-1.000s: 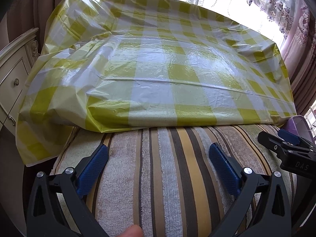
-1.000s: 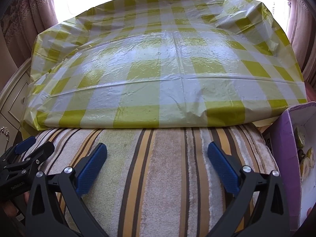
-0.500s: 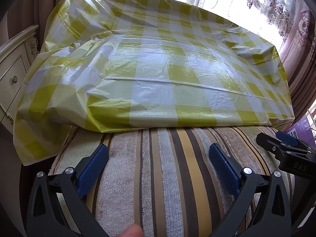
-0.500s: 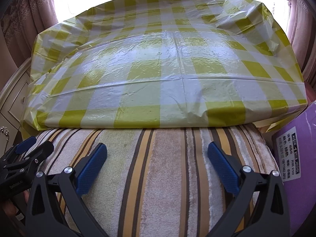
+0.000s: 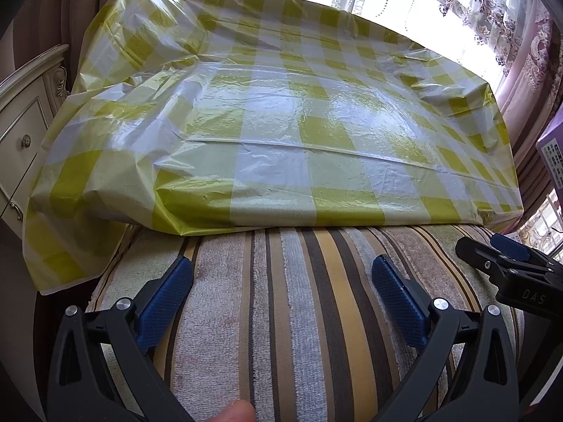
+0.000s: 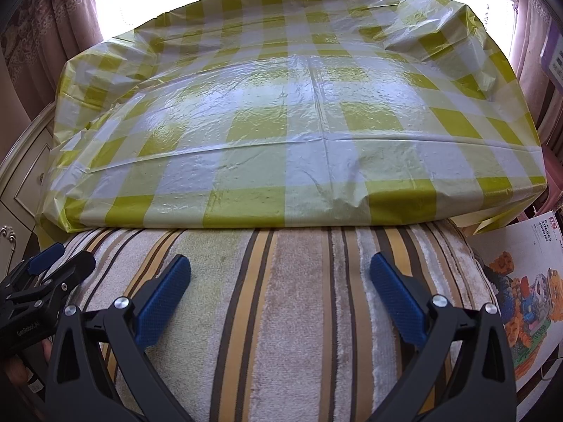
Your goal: Organize fruits
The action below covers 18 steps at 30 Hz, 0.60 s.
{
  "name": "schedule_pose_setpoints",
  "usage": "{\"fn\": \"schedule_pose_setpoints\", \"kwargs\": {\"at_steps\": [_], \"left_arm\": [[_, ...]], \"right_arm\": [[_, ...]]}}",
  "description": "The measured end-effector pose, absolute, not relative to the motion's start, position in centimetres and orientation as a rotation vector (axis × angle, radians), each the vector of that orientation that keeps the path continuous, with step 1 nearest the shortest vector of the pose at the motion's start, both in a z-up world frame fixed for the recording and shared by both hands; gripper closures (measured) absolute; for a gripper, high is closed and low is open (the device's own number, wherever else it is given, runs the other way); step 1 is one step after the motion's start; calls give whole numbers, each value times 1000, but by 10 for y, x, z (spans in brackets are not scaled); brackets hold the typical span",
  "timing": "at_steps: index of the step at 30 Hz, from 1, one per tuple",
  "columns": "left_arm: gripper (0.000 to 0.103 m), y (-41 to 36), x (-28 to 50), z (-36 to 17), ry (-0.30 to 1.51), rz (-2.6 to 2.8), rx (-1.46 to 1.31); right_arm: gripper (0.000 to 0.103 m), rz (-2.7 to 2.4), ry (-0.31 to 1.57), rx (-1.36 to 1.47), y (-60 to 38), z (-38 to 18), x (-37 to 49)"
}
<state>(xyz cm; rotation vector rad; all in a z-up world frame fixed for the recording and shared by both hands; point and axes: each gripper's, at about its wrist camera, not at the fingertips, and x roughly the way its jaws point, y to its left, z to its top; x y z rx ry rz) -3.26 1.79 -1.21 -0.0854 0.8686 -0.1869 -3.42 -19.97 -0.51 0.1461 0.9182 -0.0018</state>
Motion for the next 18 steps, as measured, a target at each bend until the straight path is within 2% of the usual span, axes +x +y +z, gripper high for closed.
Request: {"fn": "schedule_pose_setpoints", "kwargs": {"at_steps": [18], "left_arm": [[4,18,-34,-12,873,-193,-85]], "right_arm": [[1,-3,919,146,-200,-5,-35]]}}
